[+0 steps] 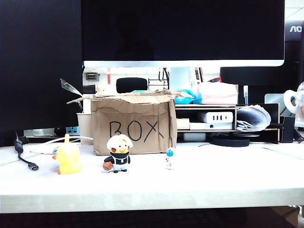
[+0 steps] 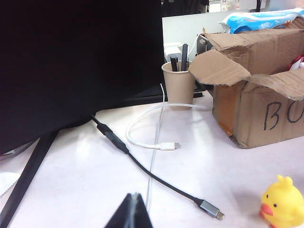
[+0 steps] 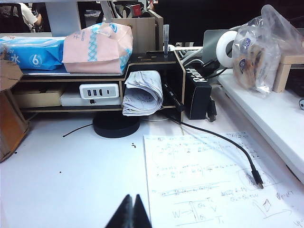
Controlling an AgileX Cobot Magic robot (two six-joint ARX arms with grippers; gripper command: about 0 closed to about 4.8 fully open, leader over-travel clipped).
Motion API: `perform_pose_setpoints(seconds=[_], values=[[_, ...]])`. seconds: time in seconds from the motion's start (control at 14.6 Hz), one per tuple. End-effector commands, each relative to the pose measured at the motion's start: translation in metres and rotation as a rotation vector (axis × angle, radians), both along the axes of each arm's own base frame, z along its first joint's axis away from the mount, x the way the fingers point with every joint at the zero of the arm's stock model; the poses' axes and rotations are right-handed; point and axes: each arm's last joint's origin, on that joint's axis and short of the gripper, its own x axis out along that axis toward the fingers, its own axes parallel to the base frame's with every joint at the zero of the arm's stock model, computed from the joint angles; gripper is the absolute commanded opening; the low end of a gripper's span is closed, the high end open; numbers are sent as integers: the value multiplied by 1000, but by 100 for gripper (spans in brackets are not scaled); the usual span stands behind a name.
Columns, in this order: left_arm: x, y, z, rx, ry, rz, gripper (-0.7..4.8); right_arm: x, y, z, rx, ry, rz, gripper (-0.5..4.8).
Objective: Put the doll that is least similar in size compared to the others into the paper box.
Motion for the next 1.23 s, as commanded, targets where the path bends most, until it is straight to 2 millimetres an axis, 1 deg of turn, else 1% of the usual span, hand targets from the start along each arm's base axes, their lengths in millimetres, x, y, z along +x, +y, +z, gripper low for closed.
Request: perform_pose_setpoints(seconds=[0.07,0.69,0.82,0.96,1.17,1.23], values=[[0,0,1,0,-7,0,-5,0,0,1,2,-18,0,-5],[0,-1,1,0,-7,-13,-5,0,0,1,2,-18,0,-5],[-2,-10,1,-1,-7,-100,-5,0,0,1,2,-18,0,-5],[-9,-32,1,-1,-7,-342,-5,0,0,1,2,-18,0,-5],[-21,-52,0,1,1,-587,-5,0,0,1,2,-18,0,-5],[-24,-56,-1,6,12,-631,-5,0,0,1,2,-18,0,-5]])
